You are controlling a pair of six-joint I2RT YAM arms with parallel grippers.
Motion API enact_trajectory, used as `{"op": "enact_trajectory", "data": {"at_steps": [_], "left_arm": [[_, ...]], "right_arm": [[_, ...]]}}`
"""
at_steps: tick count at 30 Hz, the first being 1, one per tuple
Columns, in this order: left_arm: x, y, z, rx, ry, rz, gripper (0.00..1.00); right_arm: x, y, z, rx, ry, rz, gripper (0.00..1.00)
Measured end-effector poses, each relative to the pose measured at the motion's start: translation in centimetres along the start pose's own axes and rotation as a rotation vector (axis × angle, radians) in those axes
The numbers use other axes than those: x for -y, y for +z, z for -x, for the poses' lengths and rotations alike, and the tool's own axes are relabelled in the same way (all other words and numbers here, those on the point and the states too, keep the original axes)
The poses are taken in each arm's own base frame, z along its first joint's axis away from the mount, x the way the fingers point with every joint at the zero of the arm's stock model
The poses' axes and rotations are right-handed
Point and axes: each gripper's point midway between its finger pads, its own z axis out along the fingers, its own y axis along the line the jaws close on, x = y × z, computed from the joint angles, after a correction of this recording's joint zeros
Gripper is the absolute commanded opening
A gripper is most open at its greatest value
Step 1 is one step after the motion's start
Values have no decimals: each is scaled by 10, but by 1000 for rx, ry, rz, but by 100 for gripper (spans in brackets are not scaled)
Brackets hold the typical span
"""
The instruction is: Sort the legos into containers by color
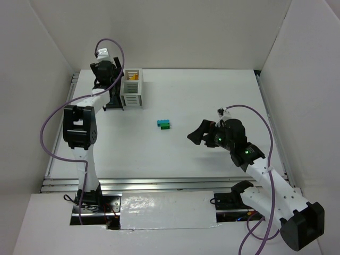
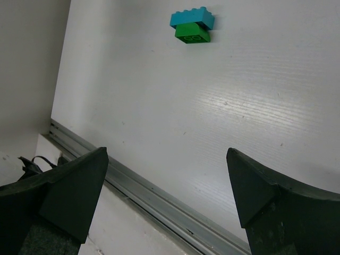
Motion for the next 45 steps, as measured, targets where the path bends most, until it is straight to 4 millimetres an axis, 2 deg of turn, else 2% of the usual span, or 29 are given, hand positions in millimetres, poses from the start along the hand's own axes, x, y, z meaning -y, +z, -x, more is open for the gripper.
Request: {"op": "enact_trajectory", "data": {"at_steps": [5,8,9,10,12,13,15,17,19,21,23,26,28,30,40,45], "left_arm": [[3,-14,10,-10,-21,-10,100],[11,-35,37,-43,-43,-29,100],[19,-45,48,-67,-60,-46,100],[30,-55,69,-49,-83,-70,100],[53,-81,95,-54,-121,-112,100],[68,-100,103,-61,-128,-141,100],[105,-140,105,-99,-122,-208,100],[152,-179,89,-165,-88,-294,100],[196,-211,55,-260,-26,-370,100],[226,-239,9,-365,40,-413,99],[239,-263,-46,-482,121,-416,99],[231,-290,-114,-629,211,-385,100],[219,-298,-143,-702,244,-348,100],[212,-297,-159,-737,246,-313,100],[196,-269,-206,-801,222,-194,100],[188,-260,-220,-826,219,-166,99]], "right_arm": [[-2,0,0,0,1,8,100],[-2,0,1,2,4,9,100],[-2,0,1,3,6,7,100],[-1,0,1,5,6,4,100],[-1,-1,5,16,10,-6,100],[-2,-1,9,29,12,-11,100],[-5,-6,17,62,11,-18,100],[-8,-13,24,97,8,-18,100],[-10,-21,29,125,4,-16,100],[-12,-27,31,142,1,-12,100],[-13,-31,31,150,-1,-10,100],[-14,-35,31,156,-2,-5,100],[-15,-36,31,157,-3,-1,100],[-16,-36,30,154,-3,3,100],[-15,-36,24,133,-2,11,100],[-15,-35,22,123,-2,16,100]]}}
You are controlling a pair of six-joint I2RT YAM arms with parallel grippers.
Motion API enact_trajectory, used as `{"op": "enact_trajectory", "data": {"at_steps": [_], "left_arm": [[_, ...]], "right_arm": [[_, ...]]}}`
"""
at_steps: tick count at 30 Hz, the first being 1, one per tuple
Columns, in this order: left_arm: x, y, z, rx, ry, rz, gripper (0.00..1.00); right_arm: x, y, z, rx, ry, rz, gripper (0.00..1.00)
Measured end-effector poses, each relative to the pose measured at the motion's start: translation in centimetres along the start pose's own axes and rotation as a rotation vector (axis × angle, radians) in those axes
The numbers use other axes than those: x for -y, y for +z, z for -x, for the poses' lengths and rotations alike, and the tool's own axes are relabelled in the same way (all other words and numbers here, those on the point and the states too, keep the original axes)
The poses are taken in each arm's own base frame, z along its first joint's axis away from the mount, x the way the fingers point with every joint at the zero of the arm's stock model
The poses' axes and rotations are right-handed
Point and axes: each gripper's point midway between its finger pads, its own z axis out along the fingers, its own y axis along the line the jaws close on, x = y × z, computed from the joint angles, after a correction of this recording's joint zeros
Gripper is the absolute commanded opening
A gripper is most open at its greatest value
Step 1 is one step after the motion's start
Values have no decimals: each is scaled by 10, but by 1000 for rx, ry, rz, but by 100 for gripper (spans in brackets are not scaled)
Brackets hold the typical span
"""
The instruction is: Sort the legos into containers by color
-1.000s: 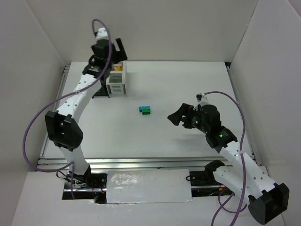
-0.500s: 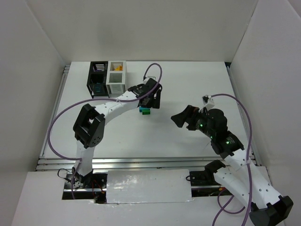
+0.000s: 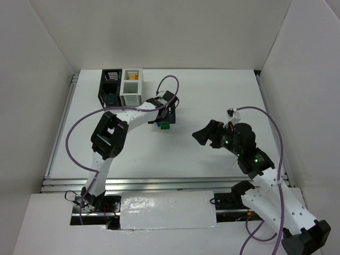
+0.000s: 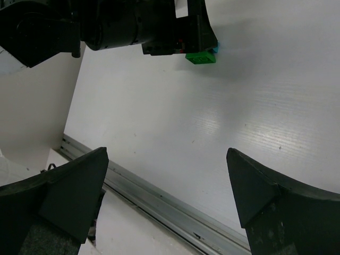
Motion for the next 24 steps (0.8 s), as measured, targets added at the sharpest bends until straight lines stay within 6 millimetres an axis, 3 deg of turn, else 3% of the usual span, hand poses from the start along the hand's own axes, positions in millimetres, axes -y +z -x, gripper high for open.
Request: {"op": "enact_trajectory", "data": {"at_steps": [10,17,20,23,24], "left_arm": [[1,7,1,-2,-26,-5,86],[4,16,-5,-18,-28,-14,88],[5,17,-5,-16,-30,-17,71],[8,17,-3,-9,-34,-31,26],[9,17,-3,-9,-34,-33,21]], "right_arm": [[2,5,-4,-21,4,-2,100],[2,6,-4,-21,4,0,100],[2,7,-4,-25,5,0,100],[2,9,-5,-26,5,-1,100],[2,9,-5,-27,5,-1,100]]}}
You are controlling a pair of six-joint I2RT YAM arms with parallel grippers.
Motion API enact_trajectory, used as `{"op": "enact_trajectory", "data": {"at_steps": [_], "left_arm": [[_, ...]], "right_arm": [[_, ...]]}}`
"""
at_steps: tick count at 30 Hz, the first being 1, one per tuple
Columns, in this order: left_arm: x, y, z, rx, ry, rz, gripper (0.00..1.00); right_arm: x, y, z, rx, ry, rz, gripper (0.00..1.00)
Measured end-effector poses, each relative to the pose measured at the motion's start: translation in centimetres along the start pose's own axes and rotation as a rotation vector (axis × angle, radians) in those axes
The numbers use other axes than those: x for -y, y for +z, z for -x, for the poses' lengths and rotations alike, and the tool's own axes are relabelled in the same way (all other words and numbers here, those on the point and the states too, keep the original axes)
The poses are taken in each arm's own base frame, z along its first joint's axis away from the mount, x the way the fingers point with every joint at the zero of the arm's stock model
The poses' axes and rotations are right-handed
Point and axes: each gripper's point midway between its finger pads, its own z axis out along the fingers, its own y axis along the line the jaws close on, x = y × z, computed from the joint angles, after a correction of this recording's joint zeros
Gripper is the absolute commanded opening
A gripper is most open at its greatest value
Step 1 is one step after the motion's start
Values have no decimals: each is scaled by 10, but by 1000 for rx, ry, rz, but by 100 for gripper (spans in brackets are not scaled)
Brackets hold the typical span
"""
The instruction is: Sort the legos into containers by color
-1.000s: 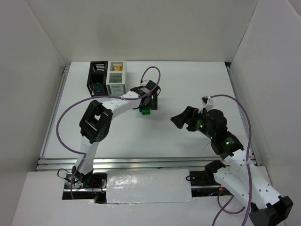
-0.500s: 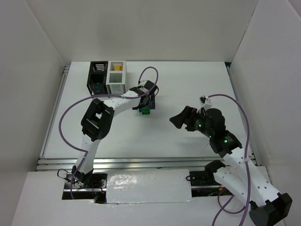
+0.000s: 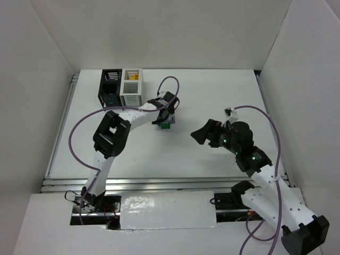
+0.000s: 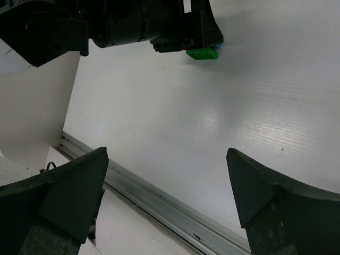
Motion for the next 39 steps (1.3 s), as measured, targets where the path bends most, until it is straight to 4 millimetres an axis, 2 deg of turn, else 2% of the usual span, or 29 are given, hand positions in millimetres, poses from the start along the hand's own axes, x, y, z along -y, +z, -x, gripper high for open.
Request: {"op": "enact_trajectory", "data": {"at_steps": [2,3,4,7,10,12,14,17,19,23,25,29,34,35,37,39], "left_arm": [[0,0,0,-1,-1,-4,8],[1,0,0,0,-2,-5,6],[1,0,0,2,-3,-7,0],[1,-5,-2,-7,-12,-23,0],[2,-20,-4,-16,-50,-51,0],[5,-40,2,2,-99,-78,0],[15,-67,18,47,-160,-116,0],[40,-113,41,119,-236,-201,0],[59,-144,49,155,-278,-273,0],[87,-191,44,178,-316,-373,0],[99,-207,36,176,-322,-416,0],[108,-225,28,175,-336,-469,0],[114,-234,25,181,-338,-495,0],[115,-235,25,178,-343,-497,0],[116,-235,25,178,-351,-503,0],[118,-236,25,177,-355,-509,0]], "right_arm": [[0,1,-1,-2,0,3,100],[0,2,-2,-6,2,4,100],[1,3,-3,-10,4,6,100],[1,6,-5,-15,7,14,100],[1,10,-7,-9,13,34,99],[2,15,-7,4,23,46,99],[3,21,-6,24,43,54,98],[4,29,1,65,81,52,96],[2,34,6,95,97,68,95],[-7,42,12,136,100,83,95],[-12,46,12,152,94,80,93],[-17,49,17,209,101,65,84],[-21,47,38,325,117,49,65],[-23,46,41,344,118,49,54],[-26,45,45,370,122,59,39],[-28,44,47,382,136,65,33]]}}
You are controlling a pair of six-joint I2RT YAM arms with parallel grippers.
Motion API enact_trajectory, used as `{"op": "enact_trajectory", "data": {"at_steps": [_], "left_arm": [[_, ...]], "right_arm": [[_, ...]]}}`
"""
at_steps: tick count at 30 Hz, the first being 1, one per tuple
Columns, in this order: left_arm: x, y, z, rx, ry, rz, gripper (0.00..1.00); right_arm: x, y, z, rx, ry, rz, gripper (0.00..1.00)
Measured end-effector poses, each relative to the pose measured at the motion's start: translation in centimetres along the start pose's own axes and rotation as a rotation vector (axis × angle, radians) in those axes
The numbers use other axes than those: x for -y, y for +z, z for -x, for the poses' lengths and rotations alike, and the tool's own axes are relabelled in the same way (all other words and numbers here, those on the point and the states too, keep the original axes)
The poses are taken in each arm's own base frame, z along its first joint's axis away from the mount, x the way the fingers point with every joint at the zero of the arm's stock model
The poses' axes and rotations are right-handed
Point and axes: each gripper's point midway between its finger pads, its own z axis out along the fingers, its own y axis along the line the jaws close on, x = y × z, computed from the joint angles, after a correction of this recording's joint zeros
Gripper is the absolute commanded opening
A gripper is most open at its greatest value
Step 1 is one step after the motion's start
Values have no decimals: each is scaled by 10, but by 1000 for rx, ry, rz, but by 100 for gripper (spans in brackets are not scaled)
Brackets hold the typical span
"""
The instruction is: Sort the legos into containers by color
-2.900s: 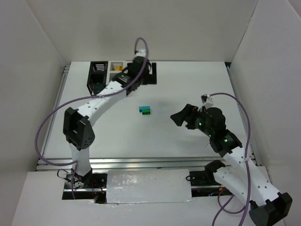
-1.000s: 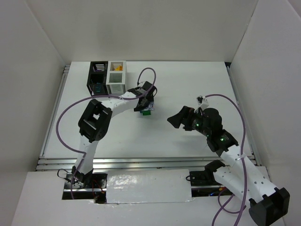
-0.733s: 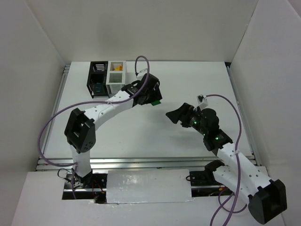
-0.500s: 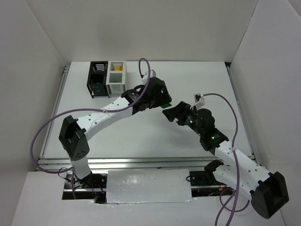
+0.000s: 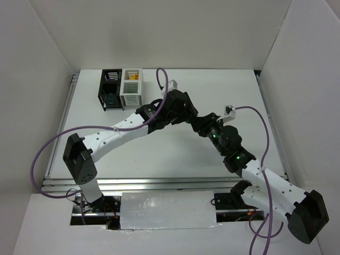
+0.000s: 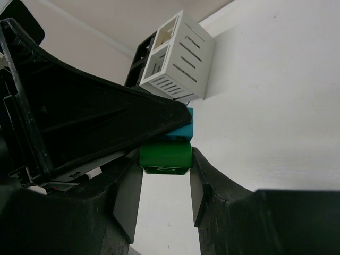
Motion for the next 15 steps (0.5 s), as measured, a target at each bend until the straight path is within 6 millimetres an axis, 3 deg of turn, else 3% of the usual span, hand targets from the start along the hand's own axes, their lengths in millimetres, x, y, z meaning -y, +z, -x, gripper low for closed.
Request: {"op": "enact_trajectory", "data": {"at_steps": [3,4,5,6,15], "left_arm": [[1,0,2,5,-2,-6,0],[1,0,2,7,-2,-5,0],[1,1,3,8,-1,-4,0],[0,1,3,10,-1,-2,0],[-9,2,9,4,26,17,0]], "right_arm": [[-1,2,1,11,9,3,27],[-1,3,1,15,10,5,21],[-1,4,1,17,12,7,6],[-1,5,0,15,13,9,0],[-3,5,-10,8,-8,81,0]]}}
